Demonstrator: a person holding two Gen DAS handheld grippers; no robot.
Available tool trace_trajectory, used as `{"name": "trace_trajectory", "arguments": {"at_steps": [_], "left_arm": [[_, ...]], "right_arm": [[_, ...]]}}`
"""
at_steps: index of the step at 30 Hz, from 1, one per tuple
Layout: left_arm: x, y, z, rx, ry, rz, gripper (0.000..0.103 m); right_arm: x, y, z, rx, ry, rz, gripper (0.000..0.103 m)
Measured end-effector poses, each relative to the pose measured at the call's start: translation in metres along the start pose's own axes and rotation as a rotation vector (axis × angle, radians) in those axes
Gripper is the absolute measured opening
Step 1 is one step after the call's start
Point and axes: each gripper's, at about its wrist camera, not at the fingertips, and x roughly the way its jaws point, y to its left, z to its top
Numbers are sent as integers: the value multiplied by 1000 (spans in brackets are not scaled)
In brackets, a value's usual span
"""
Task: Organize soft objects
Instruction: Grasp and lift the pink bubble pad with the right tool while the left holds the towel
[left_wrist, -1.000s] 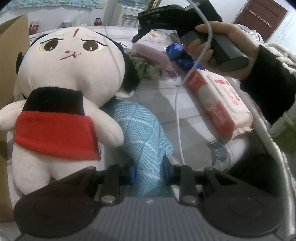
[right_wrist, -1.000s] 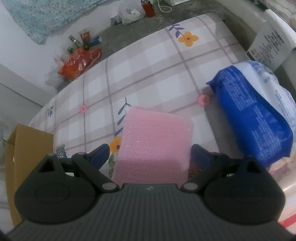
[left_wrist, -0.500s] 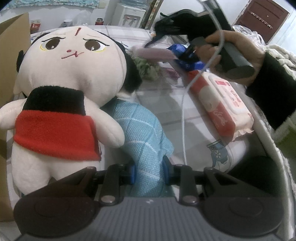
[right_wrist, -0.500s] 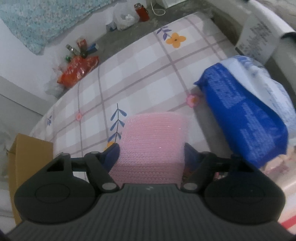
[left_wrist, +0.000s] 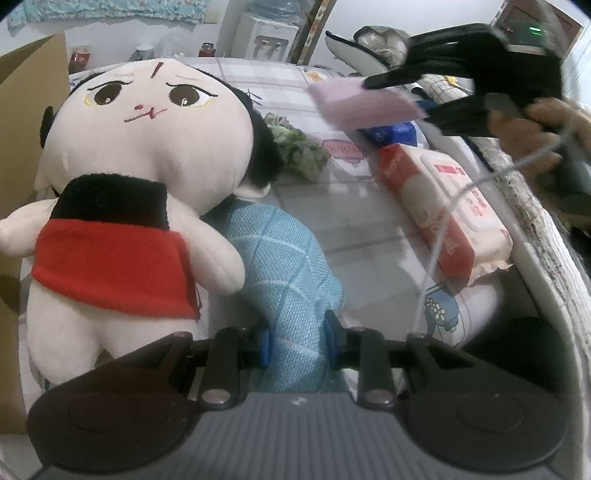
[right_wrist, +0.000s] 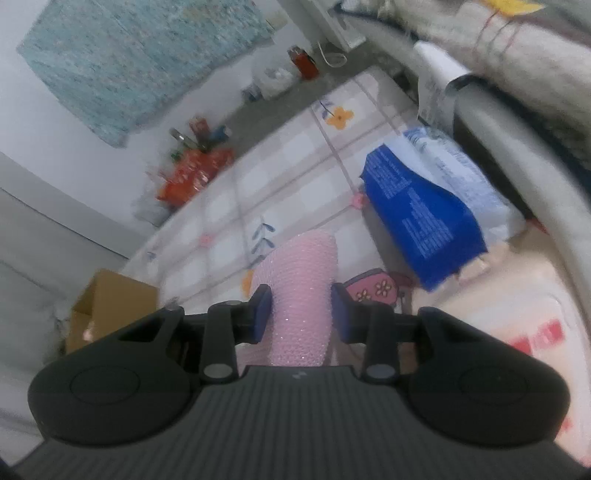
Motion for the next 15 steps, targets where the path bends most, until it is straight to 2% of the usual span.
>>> {"name": "trace_trajectory", "arguments": {"at_steps": [8,15], "left_arm": [[-29,-18,-7,29,-35,-35,27],[-95,-36,-11,31,-124,-137,27]], "right_arm": [[-88,-3,-40,-5,-108,119,33],[-164,-7,-90,14,-178,233,33]]}}
